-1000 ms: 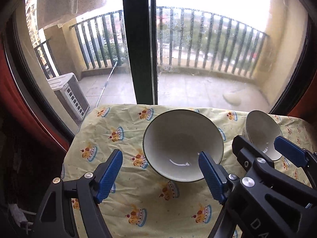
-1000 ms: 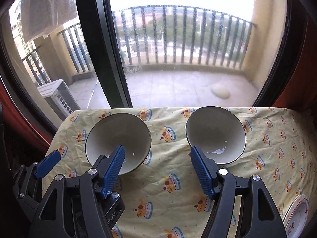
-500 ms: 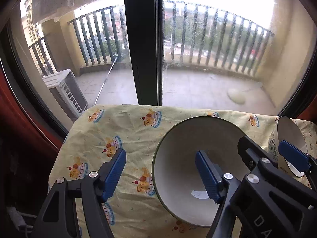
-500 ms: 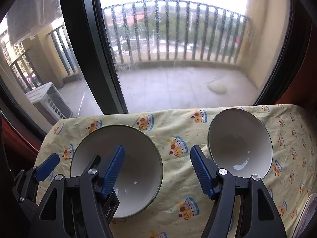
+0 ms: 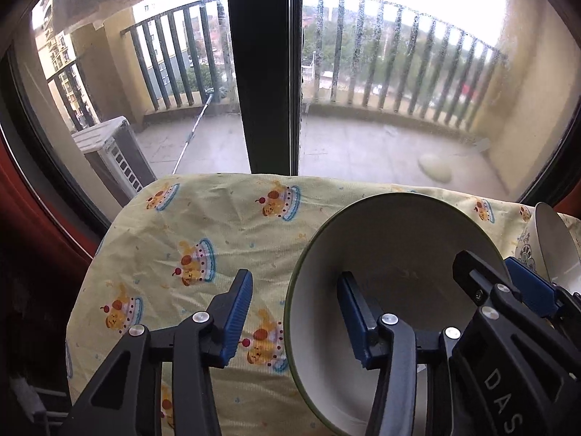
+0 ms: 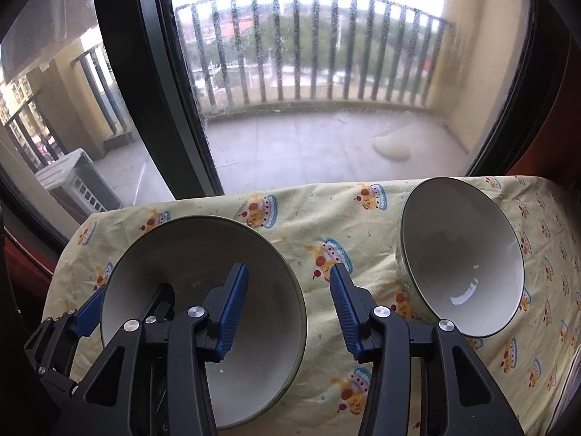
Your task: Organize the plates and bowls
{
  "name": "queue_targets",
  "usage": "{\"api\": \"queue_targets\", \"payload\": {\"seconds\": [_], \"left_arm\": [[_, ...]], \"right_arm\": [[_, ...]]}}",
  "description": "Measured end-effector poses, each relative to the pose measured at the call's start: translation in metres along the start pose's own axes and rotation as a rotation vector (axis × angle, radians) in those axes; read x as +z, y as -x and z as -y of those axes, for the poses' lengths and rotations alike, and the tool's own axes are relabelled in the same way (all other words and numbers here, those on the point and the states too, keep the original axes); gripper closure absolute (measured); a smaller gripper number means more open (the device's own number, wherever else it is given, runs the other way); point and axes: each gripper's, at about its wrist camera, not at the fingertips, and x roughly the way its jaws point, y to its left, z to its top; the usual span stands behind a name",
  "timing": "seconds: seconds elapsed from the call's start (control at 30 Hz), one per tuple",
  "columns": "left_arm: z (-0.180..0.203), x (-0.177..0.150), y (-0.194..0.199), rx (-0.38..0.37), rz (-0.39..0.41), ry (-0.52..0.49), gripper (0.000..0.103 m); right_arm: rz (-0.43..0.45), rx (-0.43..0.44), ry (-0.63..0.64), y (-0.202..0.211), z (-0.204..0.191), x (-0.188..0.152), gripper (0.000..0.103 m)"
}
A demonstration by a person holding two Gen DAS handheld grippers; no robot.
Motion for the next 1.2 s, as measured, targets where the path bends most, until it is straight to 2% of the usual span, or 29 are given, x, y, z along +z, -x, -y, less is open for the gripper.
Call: {"api": "queue_targets", "payload": {"seconds": [0.03, 0.1, 0.13, 0.2, 0.7, 1.2], "left_arm": [[0.000, 0.000, 0.000, -0.014, -0.003, 0.001, 0.059], [0.000, 0.000, 0.002, -0.033, -0.002, 0.001, 0.069], [0.001, 0.000, 0.003, -0.039, -0.002, -0.001, 0.071], [0.001, 0.000, 0.004, -0.057, -0.003, -0.005, 0.081], [0.011, -0.014, 0.021, -0.038, -0.008, -0.015, 0.082], [0.036, -0.045, 0.058, -0.041, -0.021, 0.002, 0.082]], "right_arm": [[-0.005, 0.008, -0.003, -0.002, 0.000, 0.000, 0.063], [-0.008, 0.022, -0.012, -0.003, 0.001, 0.000, 0.077], [-0.005, 0.027, -0.013, -0.002, 0.002, 0.000, 0.078], [-0.003, 0.034, -0.012, 0.000, 0.003, 0.001, 0.079], [-0.028, 0.044, -0.008, 0.015, 0.011, -0.010, 0.081], [-0.048, 0.048, -0.027, 0.054, 0.048, -0.040, 0.081]]}}
